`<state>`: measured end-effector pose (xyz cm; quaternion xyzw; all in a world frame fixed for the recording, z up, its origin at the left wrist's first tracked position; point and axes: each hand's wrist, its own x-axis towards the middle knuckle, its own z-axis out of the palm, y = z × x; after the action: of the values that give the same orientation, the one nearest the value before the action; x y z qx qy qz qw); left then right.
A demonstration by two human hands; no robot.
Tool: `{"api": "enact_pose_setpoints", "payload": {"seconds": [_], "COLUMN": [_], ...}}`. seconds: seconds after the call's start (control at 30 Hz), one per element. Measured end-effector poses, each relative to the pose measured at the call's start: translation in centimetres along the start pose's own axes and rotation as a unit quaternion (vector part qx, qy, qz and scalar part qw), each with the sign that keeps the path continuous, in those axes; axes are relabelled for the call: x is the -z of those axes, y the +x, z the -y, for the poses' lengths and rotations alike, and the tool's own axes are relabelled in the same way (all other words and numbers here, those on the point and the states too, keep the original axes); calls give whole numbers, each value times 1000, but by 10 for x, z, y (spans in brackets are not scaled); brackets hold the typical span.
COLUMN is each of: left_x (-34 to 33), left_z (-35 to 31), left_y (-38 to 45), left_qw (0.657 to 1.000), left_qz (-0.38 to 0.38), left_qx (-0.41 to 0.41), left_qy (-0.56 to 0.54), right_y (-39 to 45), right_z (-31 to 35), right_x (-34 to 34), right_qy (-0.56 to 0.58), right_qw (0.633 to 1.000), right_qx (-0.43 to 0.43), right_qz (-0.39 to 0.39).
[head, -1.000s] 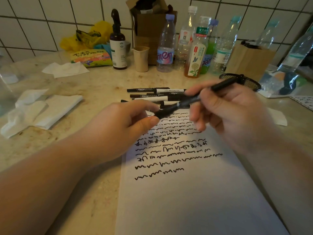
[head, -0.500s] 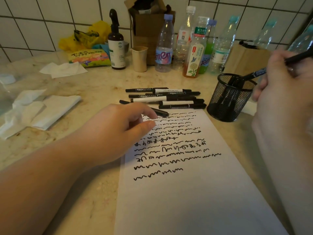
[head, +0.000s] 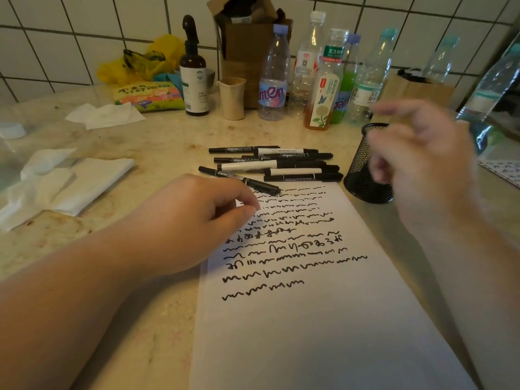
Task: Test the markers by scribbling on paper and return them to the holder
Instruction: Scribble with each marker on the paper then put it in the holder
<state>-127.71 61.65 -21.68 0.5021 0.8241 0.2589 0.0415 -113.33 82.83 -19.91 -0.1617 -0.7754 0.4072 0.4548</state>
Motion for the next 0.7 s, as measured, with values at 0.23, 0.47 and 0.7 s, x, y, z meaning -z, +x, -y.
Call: {"api": "enact_pose_setpoints", "payload": {"seconds": [0.23,0.47,0.7], "left_x": [0,-1,0], "left_z": [0,-1,1], "left_y": [2,2,3], "left_qw": [1000,1000,1000], "left_qz": [9,3,13], "left_qx": [-19,-30,-17], "left_qy": [21,10,18], "right_y": [-19,-16,-14], "right_z": [-9,-11,-4], "right_x": [-32,-52,-40], "right_qy": [-270,-317,-308], "right_qw": [875,842,906], "right_qx": [-36,-29,-55], "right_qz": [400,436,285]}}
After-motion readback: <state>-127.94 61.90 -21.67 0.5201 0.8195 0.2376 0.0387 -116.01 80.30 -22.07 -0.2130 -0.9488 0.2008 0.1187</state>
